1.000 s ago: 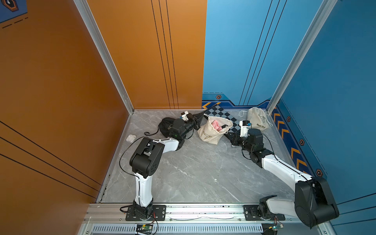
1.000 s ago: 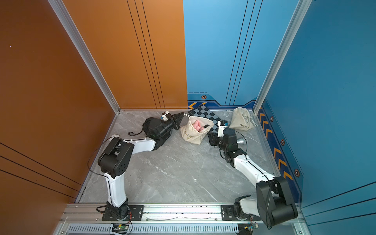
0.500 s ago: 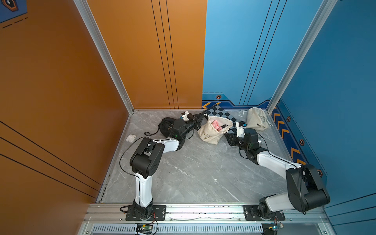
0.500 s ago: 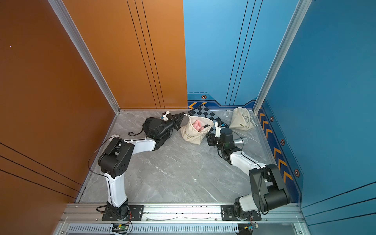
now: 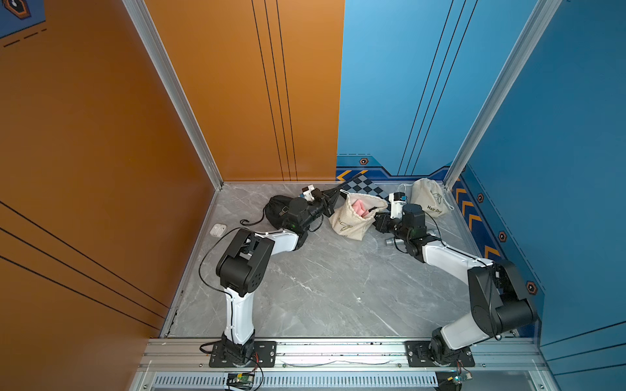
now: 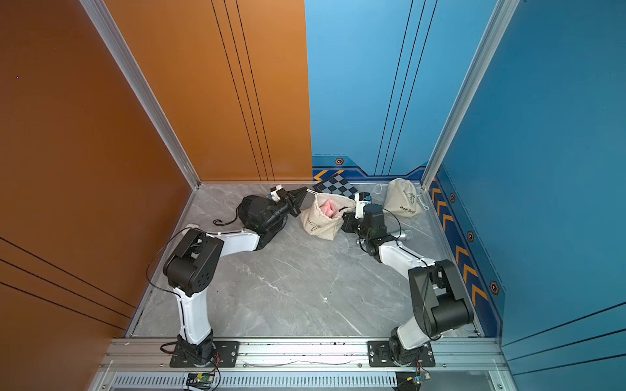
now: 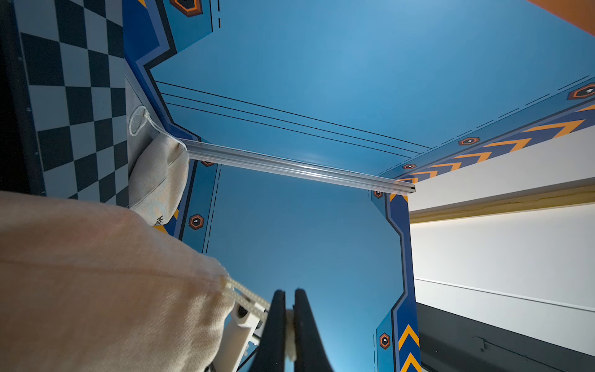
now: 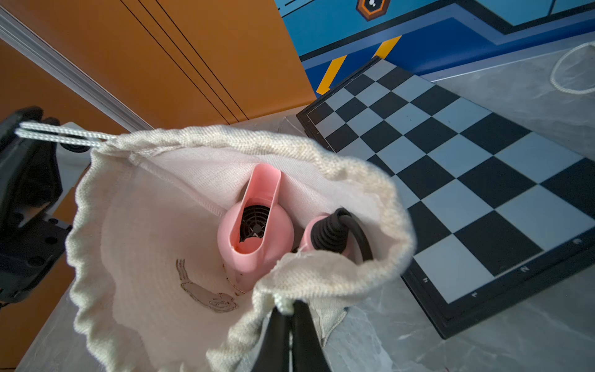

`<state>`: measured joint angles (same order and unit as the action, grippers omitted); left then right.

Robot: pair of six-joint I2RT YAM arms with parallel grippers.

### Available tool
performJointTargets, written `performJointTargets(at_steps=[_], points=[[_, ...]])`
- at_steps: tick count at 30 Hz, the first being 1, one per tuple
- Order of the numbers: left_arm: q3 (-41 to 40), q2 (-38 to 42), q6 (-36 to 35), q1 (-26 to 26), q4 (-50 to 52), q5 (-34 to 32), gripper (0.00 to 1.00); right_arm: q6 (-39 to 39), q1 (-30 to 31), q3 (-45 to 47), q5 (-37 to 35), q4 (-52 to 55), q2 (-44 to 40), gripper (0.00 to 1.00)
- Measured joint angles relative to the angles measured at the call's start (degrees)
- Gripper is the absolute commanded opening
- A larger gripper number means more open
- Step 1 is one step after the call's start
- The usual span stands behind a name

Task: Pack away hair dryers
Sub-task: Pull the drawstrings on both sides of the drawstring bag.

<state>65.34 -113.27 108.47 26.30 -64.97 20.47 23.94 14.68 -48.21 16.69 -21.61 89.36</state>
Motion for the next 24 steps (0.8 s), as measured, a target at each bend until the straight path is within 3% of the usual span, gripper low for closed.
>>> performJointTargets(at_steps=[9,15,24], points=[[0.0,0.0,0.0,-1.6,0.0,0.9,0.0,0.0,-0.1,-0.1,-5.8,9.0,-4.9,0.0],[0.0,1.2,-1.3,-7.5,2.3,3.2,0.0,0.0,-2.7,-1.7,-11.6,17.8,-10.3,0.0],[0.9,7.2,-7.5,-13.7,11.6,10.2,0.0,-1.0,-5.4,-5.9,-17.4,25.2,-10.5,0.0]])
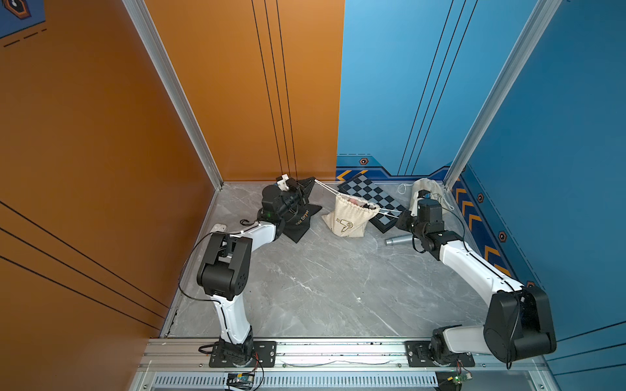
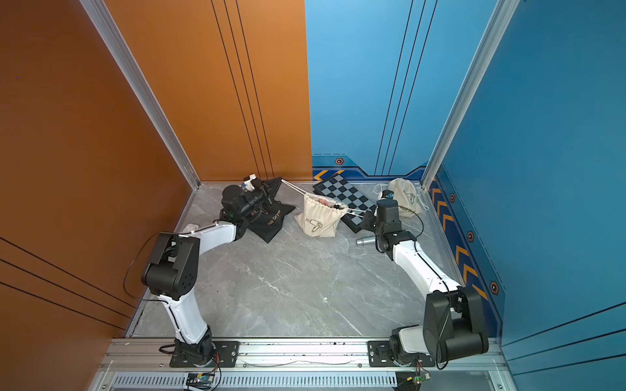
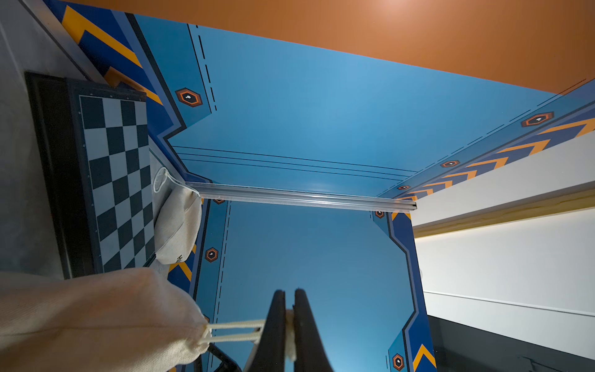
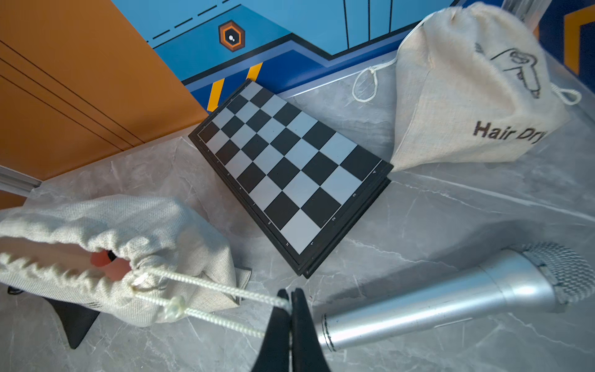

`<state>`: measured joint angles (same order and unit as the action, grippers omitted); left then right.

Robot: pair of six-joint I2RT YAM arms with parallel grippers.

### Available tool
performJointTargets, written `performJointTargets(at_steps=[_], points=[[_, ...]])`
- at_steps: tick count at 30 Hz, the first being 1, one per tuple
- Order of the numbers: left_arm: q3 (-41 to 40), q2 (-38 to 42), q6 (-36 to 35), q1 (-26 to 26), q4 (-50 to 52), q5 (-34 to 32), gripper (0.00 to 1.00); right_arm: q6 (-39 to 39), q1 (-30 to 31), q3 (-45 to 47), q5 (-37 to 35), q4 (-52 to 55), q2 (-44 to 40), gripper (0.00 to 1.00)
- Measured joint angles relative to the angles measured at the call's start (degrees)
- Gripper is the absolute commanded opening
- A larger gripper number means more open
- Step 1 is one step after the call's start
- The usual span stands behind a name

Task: Pack away hair dryers
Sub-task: Pull the drawstrings on both sides of the drawstring bag.

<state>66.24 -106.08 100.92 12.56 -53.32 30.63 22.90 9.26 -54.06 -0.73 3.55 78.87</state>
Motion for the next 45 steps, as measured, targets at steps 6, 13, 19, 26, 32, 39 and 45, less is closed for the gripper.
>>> performJointTargets(at_steps=[6,13,19,26,32,39,45], points=[[0.6,4.0,-6.2,-4.0,9.4,4.7,0.0,-2.0,-1.5,-5.1,-2.9,2.5,1.0,0.0],[2.5,9.0,-13.9,-11.5,21.7,10.0,0.0,-2.6,-5.1,-8.6,-2.5,4.8,1.2,0.0],[5.9,13.4,-23.8,-15.9,35.1,11.7,0.0,-3.1,-5.5,-11.2,-1.4,5.6,2.0,0.0],[7.1,17.9,-34.8,-20.1,49.2,11.7,0.0,-3.5,-5.5,-13.8,1.1,6.5,4.4,0.0],[6.8,18.0,-38.2,-22.3,53.2,11.9,0.0,-3.5,-5.5,-16.1,3.3,6.6,7.0,0.0],[6.8,17.7,-40.1,-22.7,53.6,11.8,0.0,-3.5,-5.4,-18.7,5.2,6.0,10.6,0.0],[6.8,14.9,-40.3,-22.2,52.5,10.7,0.0,-3.6,-5.4,-20.3,6.0,2.8,14.0,0.0]])
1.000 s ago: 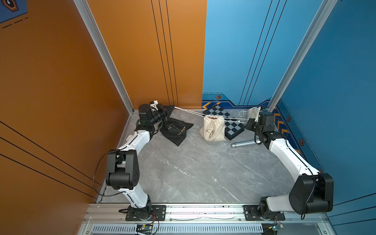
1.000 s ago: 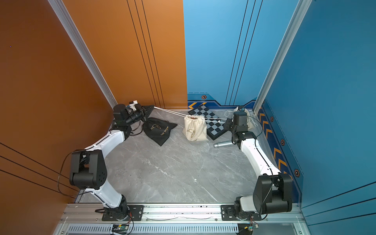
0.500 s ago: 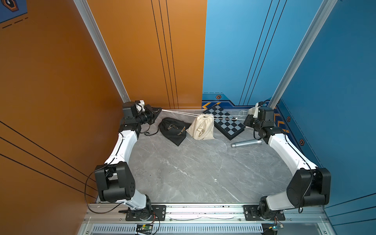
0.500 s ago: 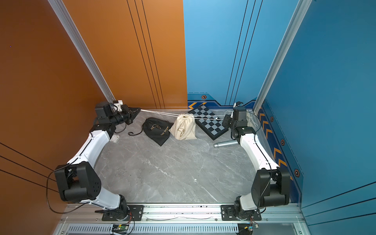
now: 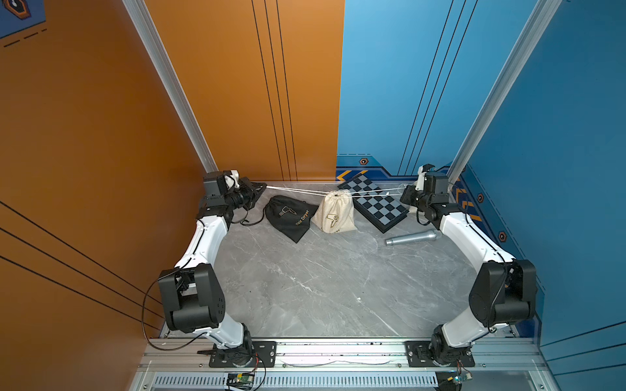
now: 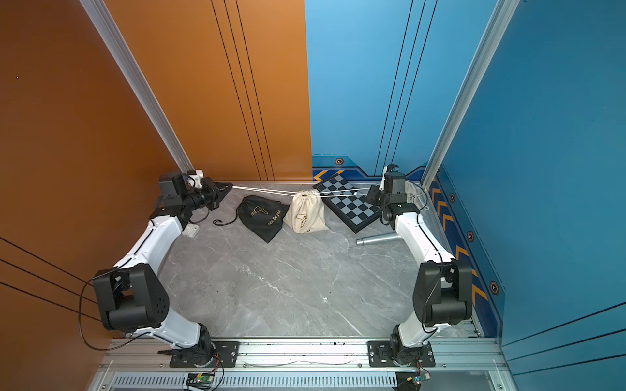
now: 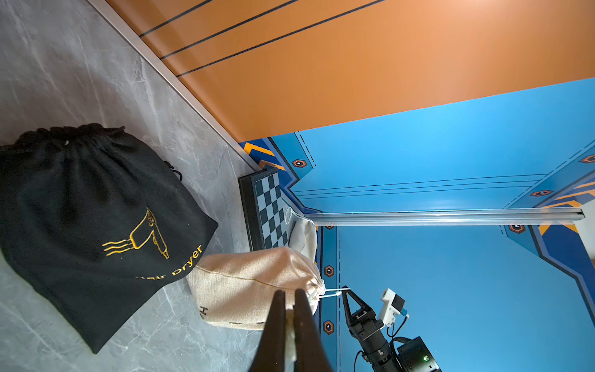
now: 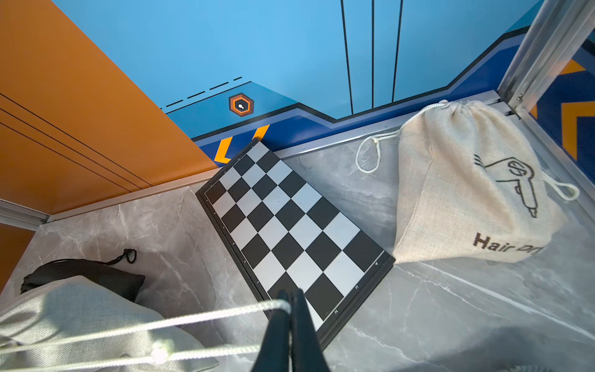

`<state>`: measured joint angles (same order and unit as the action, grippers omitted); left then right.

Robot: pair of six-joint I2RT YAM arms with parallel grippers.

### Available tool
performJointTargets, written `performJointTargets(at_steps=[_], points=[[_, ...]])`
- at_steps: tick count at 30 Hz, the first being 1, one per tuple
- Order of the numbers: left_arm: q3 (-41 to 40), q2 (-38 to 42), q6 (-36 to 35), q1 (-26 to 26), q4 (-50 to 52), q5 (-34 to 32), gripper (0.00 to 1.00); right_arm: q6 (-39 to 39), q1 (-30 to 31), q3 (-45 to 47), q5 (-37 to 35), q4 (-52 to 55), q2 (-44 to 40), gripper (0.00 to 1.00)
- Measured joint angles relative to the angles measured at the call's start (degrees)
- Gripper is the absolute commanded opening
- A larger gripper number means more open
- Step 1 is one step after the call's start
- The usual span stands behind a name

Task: Pack away hair dryers
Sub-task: Pull the drawstrings on both sides of the drawstring bag, then place the drawstrings on both sides at the center of the board.

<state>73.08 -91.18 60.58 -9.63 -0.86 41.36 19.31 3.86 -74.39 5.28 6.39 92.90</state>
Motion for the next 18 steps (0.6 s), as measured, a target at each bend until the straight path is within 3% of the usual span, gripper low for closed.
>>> performJointTargets(at_steps=[18], points=[[7.6,-9.3,0.1,7.8,-4.5,-3.9,0.0,-1.5,-4.9,-5.9,0.1,-2.6,3.7,0.0]])
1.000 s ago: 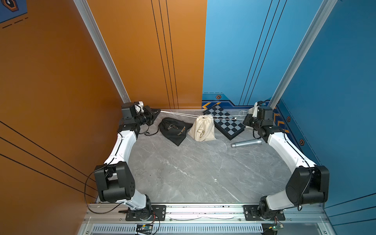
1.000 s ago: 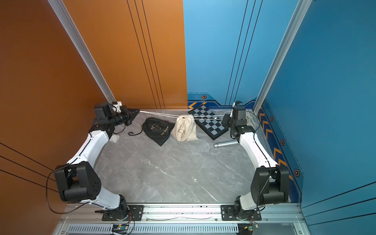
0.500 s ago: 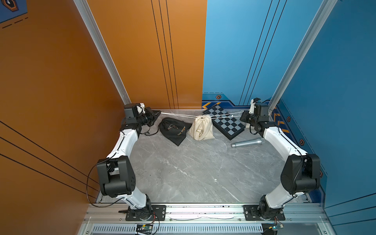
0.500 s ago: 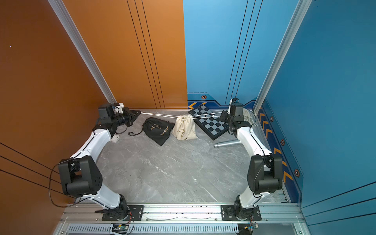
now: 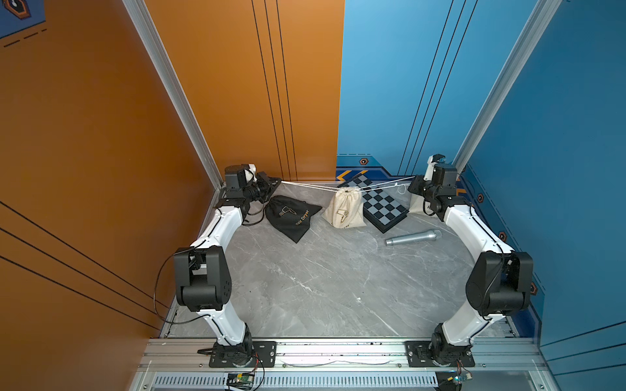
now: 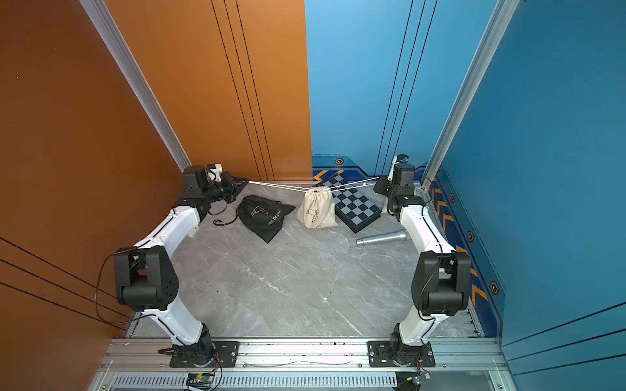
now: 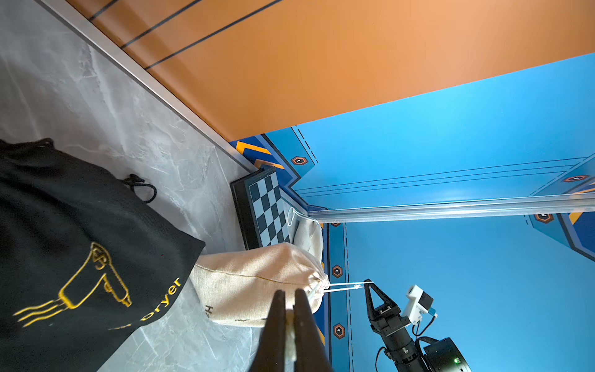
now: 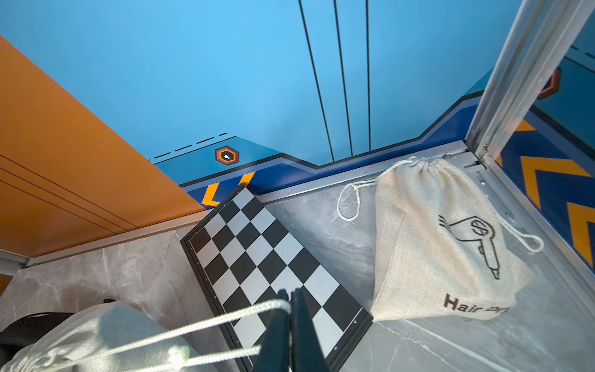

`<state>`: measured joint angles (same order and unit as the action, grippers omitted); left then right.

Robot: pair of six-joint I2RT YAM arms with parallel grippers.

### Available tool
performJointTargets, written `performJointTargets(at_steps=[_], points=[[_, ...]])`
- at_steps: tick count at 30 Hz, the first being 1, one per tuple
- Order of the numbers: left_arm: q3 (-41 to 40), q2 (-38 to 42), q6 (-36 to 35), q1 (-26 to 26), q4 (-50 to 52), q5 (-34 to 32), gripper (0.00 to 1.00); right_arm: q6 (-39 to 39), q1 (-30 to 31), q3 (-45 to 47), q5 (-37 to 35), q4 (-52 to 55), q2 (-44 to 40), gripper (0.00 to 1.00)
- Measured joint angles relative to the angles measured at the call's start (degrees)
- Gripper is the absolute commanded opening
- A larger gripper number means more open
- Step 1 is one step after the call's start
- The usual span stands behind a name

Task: Pack away hair dryers
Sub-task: Place the drawstrings on both sides at the center of the board.

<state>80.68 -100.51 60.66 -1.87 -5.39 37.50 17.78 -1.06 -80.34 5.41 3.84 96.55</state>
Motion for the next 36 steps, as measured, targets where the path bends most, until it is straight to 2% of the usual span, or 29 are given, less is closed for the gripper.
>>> performJointTargets(at_steps=[9,11,12,13,14,15,16,17,18,21,22,24,30,32,36], points=[[8.2,-9.1,0.2,3.0,-1.3,-1.5,0.0,0.2,-2.0,4.4,-0.2,-2.5,-0.3,0.0],[9.0,-10.4,0.2,3.4,-1.3,-1.6,0.12,0.2,-2.3,5.6,-0.3,-2.6,-0.6,0.01],[9.3,-10.9,0.1,3.5,-1.3,-1.7,0.28,0.2,-2.4,6.3,-0.4,-2.6,-0.7,0.07],[9.4,-11.2,-0.5,3.6,-1.3,-2.1,0.44,0.2,-2.4,6.9,-0.5,-2.6,-1.0,0.16],[9.5,-11.3,-0.9,3.7,-1.3,-2.4,0.57,0.4,-2.5,7.3,-0.5,-2.6,-1.3,0.23],[9.5,-11.3,-1.4,3.7,-1.3,-2.8,0.68,0.3,-2.7,7.7,-0.6,-2.6,-1.8,0.34],[9.5,-11.3,-2.3,3.7,-1.3,-3.2,0.75,0.4,-2.9,8.0,-0.6,-2.6,-2.3,0.5],[9.6,-11.3,-3.1,3.7,-1.3,-3.6,0.8,0.5,-3.1,8.3,-0.6,-2.7,-2.8,0.62],[9.8,-11.3,-4.1,3.7,-1.2,-4.2,0.84,0.7,-3.1,8.6,-0.5,-2.8,-3.5,0.7],[10.3,-11.1,-7.6,3.3,-0.3,-5.4,0.85,0.1,-3.3,8.7,0.7,-3.0,-5.3,0.81],[10.7,-11.0,-8.9,3.1,0.3,-5.7,0.9,-0.1,-3.2,8.7,1.2,-2.9,-5.9,0.84],[11.1,-10.4,-11.2,2.6,1.6,-6.5,0.92,-1.0,-2.8,8.4,1.9,-2.5,-7.1,0.88],[11.0,-4.4,-21.8,0.3,9.2,-11.4,0.95,-3.7,-1.2,10.4,2.4,-1.7,-13.4,0.94],[8.7,-0.9,-25.9,-0.3,10.2,-13.9,0.96,-4.4,-1.2,14.1,2.0,-2.8,-17.0,0.95],[-0.7,7.8,-33.8,-1.4,10.7,-19.5,0.99,-4.7,-1.2,24.5,0.3,-6.8,-23.1,0.98]])
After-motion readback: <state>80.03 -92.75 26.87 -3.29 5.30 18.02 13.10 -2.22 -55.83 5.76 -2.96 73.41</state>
